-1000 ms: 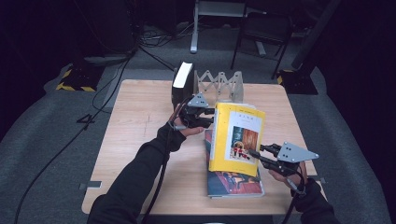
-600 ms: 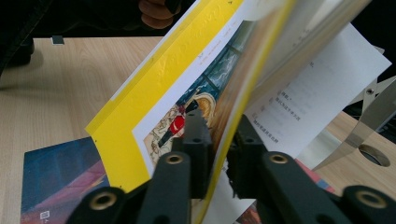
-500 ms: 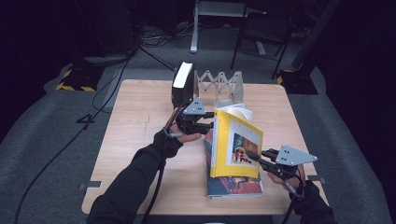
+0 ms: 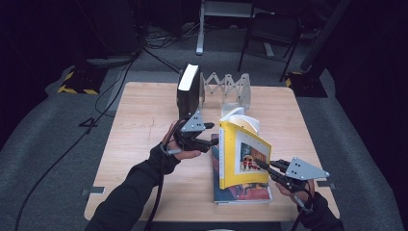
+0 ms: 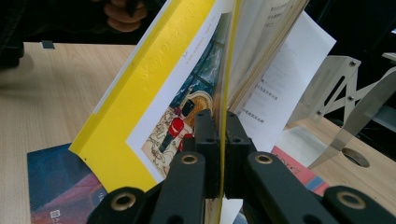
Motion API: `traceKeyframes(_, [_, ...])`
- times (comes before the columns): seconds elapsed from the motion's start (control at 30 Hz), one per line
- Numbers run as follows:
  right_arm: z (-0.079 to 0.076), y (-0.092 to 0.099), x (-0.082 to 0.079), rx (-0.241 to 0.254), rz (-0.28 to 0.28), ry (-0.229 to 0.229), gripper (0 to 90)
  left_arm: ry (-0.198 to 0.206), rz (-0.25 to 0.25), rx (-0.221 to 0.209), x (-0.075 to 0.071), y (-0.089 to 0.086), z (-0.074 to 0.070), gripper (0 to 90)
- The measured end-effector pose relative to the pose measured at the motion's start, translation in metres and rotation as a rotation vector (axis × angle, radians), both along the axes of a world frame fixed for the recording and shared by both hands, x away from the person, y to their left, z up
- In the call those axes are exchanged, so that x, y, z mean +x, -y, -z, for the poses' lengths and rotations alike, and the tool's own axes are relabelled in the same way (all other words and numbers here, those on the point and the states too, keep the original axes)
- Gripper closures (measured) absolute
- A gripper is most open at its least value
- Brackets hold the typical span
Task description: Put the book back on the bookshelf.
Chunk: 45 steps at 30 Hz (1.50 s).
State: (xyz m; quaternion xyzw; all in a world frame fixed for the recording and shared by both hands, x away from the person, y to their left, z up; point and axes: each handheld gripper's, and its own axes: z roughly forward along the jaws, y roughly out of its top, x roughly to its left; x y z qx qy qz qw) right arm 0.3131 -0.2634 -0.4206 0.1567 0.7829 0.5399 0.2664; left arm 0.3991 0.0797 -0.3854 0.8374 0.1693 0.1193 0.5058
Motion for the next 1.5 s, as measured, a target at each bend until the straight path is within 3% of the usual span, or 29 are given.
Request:
traceKeyframes(0.13, [0.001, 0.0, 0.0, 0.006, 0.007, 0.002, 87.5, -0.061, 0.045, 0.043, -0.019, -0.002, 0.018, 32.5])
traceKeyframes(0.23, [0.001, -0.001, 0.0, 0.002, 0.01, 0.009, 87.4, -0.096, 0.065, 0.132, -0.032, 0.003, 0.036, 27.4])
traceKeyframes(0.33, [0.002, -0.001, 0.0, 0.003, 0.012, 0.009, 87.4, -0.117, 0.086, 0.151, -0.043, 0.008, 0.047, 24.5])
traceKeyframes(0.57, [0.002, -0.001, 0.0, 0.003, 0.014, 0.014, 87.4, -0.171, 0.143, 0.132, -0.056, 0.026, 0.058, 23.3])
traceKeyframes(0.77, [0.002, -0.001, -0.001, 0.003, 0.016, 0.02, 87.4, -0.191, 0.144, 0.129, -0.059, 0.04, 0.07, 25.5])
traceKeyframes(0.9, [0.002, -0.001, -0.002, 0.003, 0.014, 0.024, 87.3, -0.191, 0.142, 0.122, -0.057, 0.046, 0.075, 30.2])
traceKeyframes(0.97, [0.002, -0.001, -0.002, 0.006, 0.014, 0.021, 87.2, -0.172, 0.14, 0.103, -0.056, 0.048, 0.074, 31.7])
traceKeyframes(1.1, [0.002, 0.0, -0.001, 0.009, 0.015, 0.022, 87.1, -0.172, 0.13, 0.085, -0.052, 0.051, 0.073, 31.2])
traceKeyframes(1.37, [0.004, 0.001, -0.001, -0.001, 0.019, 0.018, 86.9, -0.237, 0.123, 0.011, -0.031, 0.051, 0.066, 28.8])
traceKeyframes(1.5, [0.003, 0.001, -0.001, -0.005, 0.011, 0.024, 87.0, -0.217, 0.128, -0.02, -0.023, 0.056, 0.062, 32.3])
